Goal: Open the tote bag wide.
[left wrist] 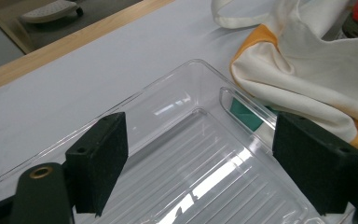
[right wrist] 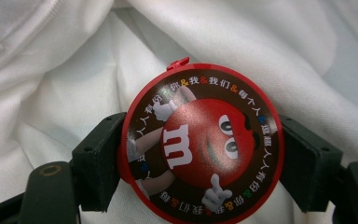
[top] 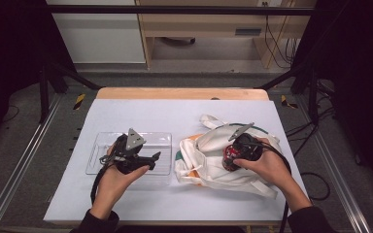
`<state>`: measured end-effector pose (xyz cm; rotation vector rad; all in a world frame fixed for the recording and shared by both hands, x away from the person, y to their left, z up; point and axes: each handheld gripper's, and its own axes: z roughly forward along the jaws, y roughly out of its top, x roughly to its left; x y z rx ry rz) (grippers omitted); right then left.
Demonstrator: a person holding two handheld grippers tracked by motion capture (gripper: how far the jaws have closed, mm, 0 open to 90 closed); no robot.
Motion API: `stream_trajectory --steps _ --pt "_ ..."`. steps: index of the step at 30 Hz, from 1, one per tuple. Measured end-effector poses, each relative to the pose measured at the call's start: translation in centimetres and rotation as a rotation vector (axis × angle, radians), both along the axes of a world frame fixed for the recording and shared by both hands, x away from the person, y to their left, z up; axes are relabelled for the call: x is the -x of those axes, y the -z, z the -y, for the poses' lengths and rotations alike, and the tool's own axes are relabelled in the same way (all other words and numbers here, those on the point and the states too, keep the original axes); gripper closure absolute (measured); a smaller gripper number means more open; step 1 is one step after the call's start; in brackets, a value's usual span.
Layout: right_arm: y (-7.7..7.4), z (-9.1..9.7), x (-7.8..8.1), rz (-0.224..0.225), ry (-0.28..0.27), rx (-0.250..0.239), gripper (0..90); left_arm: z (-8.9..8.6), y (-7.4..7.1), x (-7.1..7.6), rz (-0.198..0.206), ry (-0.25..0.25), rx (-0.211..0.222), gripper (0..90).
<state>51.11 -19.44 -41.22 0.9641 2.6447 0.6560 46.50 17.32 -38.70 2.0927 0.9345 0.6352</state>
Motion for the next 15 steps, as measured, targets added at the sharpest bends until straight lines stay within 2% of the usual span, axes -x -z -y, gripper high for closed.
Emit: stream_trajectory --steps 6,10,15 --pt "-2.1 0.1 0.8 0.043 -0.007 -0.029 24.7 -1.3 -0.1 -0.2 -0.007 -0.022 0.005 17.1" --pt "-3.9 0.3 1.5 0.073 -0.002 -0.046 24.8 -2.2 -0.2 -0.4 -0.007 -0.055 0.023 16.3" --pt "-6.1 -0.3 2.2 0.109 -0.005 -0.038 24.8 -2.7 0.0 -0.6 -0.016 -0.071 0.017 15.3"
